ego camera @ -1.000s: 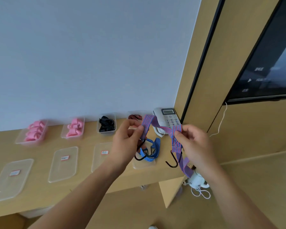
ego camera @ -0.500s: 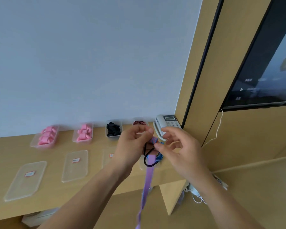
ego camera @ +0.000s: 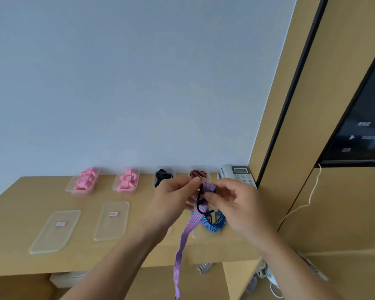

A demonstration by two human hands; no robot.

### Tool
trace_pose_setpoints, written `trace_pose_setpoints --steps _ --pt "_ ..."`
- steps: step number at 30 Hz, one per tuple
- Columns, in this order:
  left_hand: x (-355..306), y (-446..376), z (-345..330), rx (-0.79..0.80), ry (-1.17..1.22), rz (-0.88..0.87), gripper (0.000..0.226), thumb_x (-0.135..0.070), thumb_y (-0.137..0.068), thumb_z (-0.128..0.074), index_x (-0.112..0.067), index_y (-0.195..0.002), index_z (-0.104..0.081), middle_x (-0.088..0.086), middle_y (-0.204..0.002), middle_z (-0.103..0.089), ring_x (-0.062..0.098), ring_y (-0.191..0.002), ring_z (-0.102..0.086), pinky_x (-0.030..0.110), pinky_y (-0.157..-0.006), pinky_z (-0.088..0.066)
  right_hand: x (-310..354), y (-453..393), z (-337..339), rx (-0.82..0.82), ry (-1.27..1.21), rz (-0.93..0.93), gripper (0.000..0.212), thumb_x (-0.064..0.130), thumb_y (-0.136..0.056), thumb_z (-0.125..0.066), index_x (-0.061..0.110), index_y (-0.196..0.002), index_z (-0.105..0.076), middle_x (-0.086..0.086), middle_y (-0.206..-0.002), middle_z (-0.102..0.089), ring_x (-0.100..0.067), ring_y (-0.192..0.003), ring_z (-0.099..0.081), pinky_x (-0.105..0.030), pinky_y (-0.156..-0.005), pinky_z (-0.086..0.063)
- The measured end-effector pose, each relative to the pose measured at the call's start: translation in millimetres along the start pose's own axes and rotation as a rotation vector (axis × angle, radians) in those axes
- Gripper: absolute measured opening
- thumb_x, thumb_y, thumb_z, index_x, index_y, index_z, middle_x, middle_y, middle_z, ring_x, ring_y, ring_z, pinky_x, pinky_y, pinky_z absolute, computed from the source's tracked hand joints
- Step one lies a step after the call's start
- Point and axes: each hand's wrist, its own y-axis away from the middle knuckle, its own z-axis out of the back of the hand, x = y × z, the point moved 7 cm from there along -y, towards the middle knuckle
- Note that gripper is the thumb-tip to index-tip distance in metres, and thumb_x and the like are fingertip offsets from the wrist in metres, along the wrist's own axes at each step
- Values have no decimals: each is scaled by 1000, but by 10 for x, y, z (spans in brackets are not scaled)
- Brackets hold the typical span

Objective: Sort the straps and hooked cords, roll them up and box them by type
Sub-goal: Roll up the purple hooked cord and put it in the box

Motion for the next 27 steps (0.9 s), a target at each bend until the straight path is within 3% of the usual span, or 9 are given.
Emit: trace_pose_setpoints --steps 3,6,10,14,21,24,27 --pt "-8 -22 -23 -13 -27 -22 35 -28 -101 -61 -33 -72 -81 -14 -72 -70 5 -74 -60 33 -77 -53 -63 -67 54 22 -129 -102 16 3 -89 -71 18 -91 -76 -5 -81 -77 -16 -74 -71 -35 -77 -58" --pt "-3 -17 -129 66 47 -35 20 -28 -101 -62 -21 -105 -80 -1 -101 -78 13 -98 -69 41 -88 -58 -116 -141 129 8 -267 -210 9 6 -92 -68 7 -96 -76 -14 -83 -77 -28 -73 -72 -45 -77 -59" --pt "61 -18 -276 133 79 -51 26 -22 -100 -65 -6 -118 -72 12 -112 -77 33 -109 -71 43 -97 -57 -100 -212 227 3 -273 -220 10 9 -93 -67 6 -96 -76 -11 -83 -77 -21 -73 -72 -29 -68 -55" --pt "62 -40 -349 180 74 -71 37 -27 -88 -73 -7 -119 -72 12 -114 -76 32 -113 -71 48 -106 -52 -87 -231 312 -29 -302 -239 10 8 -92 -69 4 -98 -75 -10 -82 -77 -15 -70 -71 -19 -61 -51" --pt "75 -37 -452 104 100 -80 24 -1 -95 -66 -3 -119 -70 13 -110 -78 34 -105 -73 42 -90 -61 -75 -204 400 -61 -341 -259 9 6 -90 -71 2 -97 -74 -17 -85 -76 -19 -69 -71 -23 -60 -54" --pt "92 -42 -480 78 96 -86 25 5 -96 -62 -5 -116 -72 11 -105 -79 25 -96 -76 32 -78 -61 -48 -197 406 12 -301 -240 10 4 -88 -72 6 -97 -76 -14 -87 -77 -20 -76 -73 -26 -66 -57" --pt "119 -43 -497 57 89 -73 25 8 -95 -62 -8 -110 -74 11 -101 -80 21 -91 -76 30 -76 -60 -30 -204 417 78 -186 -200 16 0 -84 -76 11 -94 -77 -10 -87 -78 -23 -82 -75 -31 -75 -60"
